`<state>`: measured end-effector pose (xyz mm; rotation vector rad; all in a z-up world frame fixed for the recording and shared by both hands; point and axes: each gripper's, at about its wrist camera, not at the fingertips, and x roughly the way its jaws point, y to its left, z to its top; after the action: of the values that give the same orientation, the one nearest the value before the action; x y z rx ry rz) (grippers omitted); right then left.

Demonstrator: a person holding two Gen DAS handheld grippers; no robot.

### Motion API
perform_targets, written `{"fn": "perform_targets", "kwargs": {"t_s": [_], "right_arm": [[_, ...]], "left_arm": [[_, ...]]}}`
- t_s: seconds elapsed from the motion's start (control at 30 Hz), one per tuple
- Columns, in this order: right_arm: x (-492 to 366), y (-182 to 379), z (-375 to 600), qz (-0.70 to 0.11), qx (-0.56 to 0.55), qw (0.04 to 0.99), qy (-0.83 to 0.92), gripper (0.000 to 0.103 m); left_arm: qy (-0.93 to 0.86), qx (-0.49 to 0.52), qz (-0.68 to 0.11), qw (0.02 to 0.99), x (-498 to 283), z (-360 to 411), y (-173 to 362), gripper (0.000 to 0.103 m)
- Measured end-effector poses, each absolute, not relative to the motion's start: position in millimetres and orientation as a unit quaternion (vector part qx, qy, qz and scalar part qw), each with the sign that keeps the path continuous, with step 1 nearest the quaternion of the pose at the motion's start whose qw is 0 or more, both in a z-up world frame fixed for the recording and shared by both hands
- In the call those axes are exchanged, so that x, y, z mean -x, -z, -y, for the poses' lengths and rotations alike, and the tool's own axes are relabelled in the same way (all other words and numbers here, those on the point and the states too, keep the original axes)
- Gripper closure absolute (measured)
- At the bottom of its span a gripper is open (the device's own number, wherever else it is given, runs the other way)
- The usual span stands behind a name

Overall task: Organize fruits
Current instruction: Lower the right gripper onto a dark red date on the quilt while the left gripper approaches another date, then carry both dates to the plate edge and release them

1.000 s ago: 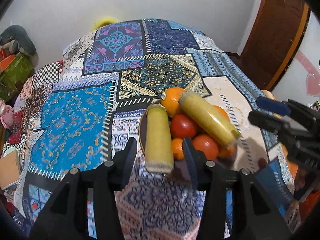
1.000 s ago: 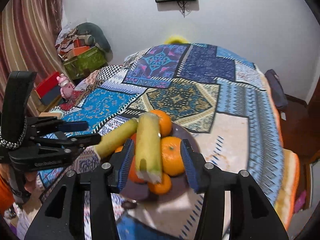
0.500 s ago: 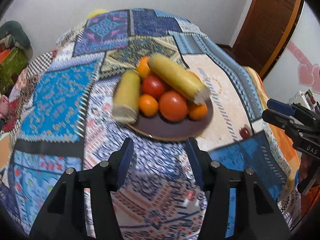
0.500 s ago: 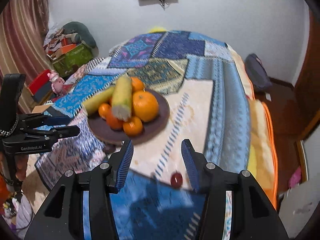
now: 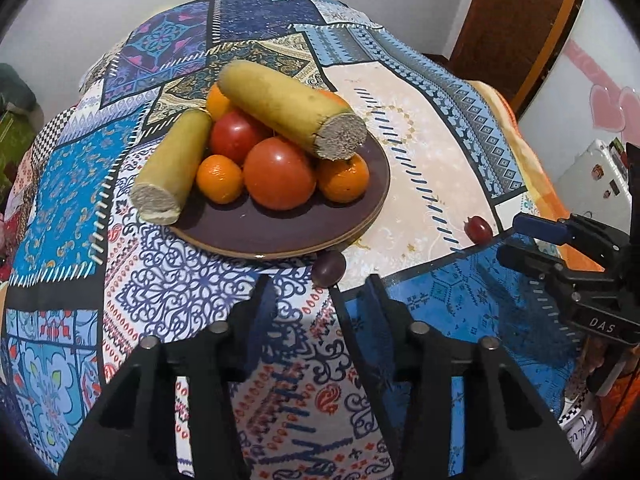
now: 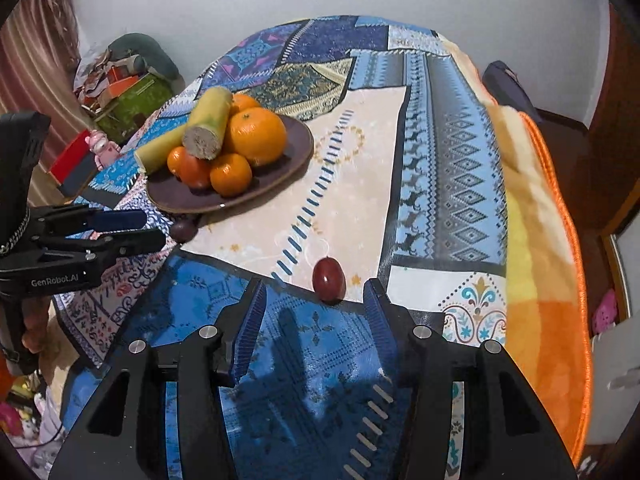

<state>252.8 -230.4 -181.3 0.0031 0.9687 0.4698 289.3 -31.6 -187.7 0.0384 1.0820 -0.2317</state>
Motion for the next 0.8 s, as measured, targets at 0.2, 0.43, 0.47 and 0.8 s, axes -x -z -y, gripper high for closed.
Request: {"fn": "perform_targets", "kwargs": {"t_s": [0.2, 0.43, 0.47, 0.8], "right_arm": [[-257.4, 192.2, 226.9, -0.472, 0.0, 0.851, -0.228, 0.064], [-262.6, 197.1, 221.8, -0.472, 0.016, 0.853, -0.224, 0.071], [-263.5, 197.4, 221.2, -0.472, 0.017, 0.853, -0.222, 0.074], [-263.4, 196.7, 220.2, -0.469, 0.017, 0.855, -0.221, 0.086]], "left_arm": [[0.116, -0.032, -0.525, 0.843, -299.0, 39.5, 198.5, 0.072], [0.121, -0.033, -0.531, 0.838, -305.9, 42.6, 205.9, 0.073], [0.121, -0.032, -0.531, 0.838, -306.6, 42.5, 206.6, 0.074], [0.12, -0.018, -0.53, 0.839, -309.7, 38.6, 208.0, 0.084]]}}
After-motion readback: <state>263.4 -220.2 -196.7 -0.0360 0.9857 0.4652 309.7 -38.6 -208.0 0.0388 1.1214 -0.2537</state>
